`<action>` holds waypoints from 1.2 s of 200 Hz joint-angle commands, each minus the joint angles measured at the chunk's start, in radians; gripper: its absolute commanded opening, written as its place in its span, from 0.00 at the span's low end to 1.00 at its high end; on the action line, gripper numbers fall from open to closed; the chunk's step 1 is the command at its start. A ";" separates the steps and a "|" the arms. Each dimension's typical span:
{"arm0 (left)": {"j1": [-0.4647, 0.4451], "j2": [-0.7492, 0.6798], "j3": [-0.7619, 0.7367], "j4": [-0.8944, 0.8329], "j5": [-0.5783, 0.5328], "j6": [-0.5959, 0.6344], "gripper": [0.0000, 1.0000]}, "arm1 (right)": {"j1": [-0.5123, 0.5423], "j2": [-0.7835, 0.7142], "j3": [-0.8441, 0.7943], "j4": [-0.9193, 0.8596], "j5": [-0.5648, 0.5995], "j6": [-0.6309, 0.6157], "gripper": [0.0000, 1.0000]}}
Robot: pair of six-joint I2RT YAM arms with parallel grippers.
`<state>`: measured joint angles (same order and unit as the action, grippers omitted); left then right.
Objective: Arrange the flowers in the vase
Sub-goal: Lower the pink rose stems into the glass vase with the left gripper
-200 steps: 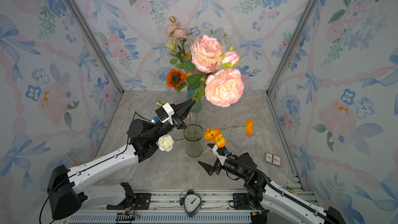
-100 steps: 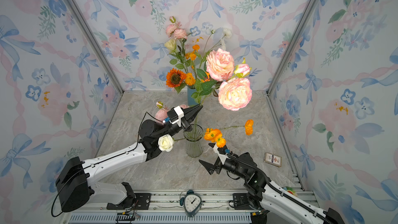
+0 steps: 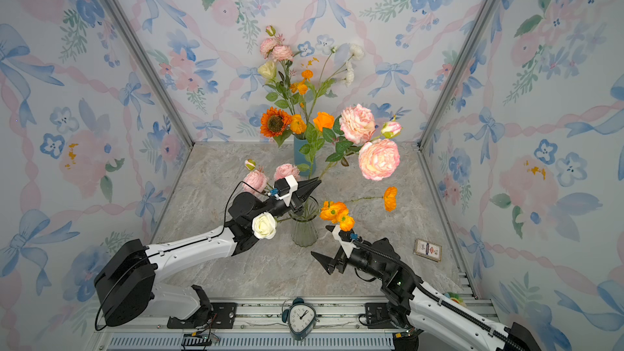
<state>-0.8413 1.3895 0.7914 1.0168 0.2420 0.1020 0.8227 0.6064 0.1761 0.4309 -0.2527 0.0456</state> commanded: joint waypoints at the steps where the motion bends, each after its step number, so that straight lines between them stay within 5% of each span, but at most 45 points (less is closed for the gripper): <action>1: 0.011 0.011 -0.018 0.034 0.029 -0.035 0.08 | -0.012 0.004 -0.001 0.028 -0.008 0.013 0.97; 173: 0.033 -0.102 -0.101 0.032 0.021 -0.045 0.26 | -0.012 0.032 0.002 0.035 -0.007 0.011 0.97; 240: 0.051 -0.248 -0.064 -0.143 -0.044 0.007 0.65 | -0.012 0.047 0.003 0.031 0.012 0.007 0.97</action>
<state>-0.8032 1.1946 0.6762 0.9646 0.2420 0.0795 0.8188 0.6468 0.1761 0.4416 -0.2539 0.0452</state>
